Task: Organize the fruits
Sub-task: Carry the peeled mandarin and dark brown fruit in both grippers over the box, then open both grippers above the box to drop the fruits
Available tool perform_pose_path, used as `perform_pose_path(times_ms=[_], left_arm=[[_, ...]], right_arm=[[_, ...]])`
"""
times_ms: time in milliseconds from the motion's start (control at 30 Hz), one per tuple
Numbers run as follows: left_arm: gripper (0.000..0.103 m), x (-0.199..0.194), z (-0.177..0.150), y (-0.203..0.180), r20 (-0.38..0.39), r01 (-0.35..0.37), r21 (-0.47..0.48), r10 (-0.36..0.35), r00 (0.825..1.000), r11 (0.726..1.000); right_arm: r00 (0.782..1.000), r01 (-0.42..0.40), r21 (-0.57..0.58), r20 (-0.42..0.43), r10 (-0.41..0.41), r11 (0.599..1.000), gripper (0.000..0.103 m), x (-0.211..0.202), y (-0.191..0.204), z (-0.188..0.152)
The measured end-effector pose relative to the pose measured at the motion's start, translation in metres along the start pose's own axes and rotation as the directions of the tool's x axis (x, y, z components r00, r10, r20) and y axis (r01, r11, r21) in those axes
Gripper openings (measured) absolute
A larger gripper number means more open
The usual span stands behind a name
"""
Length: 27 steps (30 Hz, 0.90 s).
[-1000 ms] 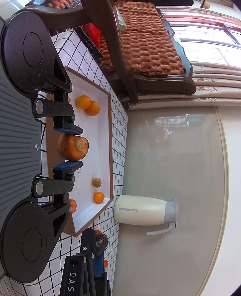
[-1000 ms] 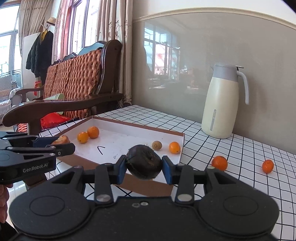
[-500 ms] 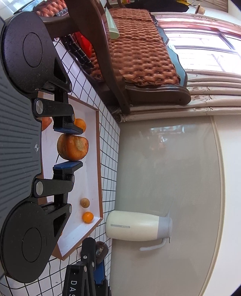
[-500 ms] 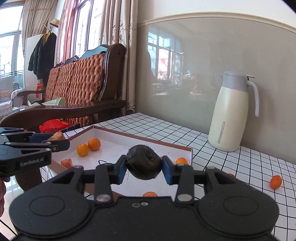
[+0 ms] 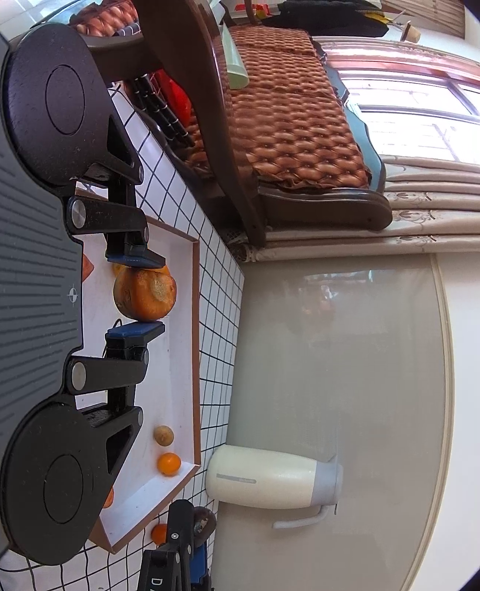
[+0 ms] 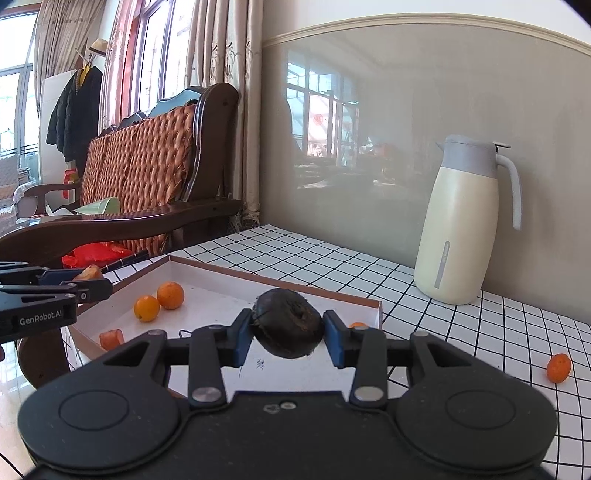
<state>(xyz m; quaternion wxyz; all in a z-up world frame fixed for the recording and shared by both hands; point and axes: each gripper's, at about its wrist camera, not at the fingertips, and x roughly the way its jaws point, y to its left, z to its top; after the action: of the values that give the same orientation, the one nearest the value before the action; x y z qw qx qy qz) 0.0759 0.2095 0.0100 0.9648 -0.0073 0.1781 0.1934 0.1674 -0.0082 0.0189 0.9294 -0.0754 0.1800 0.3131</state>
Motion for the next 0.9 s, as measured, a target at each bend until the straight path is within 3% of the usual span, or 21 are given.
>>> perform_pose_path(times_ms=[900], left_arm=[[0.031, 0.045, -0.008, 0.018, -0.072, -0.056, -0.037, 0.053, 0.996, 0.998]], right_arm=[[0.998, 0.01, 0.03, -0.064, -0.008, 0.999, 0.032, 0.045, -0.019, 0.0]])
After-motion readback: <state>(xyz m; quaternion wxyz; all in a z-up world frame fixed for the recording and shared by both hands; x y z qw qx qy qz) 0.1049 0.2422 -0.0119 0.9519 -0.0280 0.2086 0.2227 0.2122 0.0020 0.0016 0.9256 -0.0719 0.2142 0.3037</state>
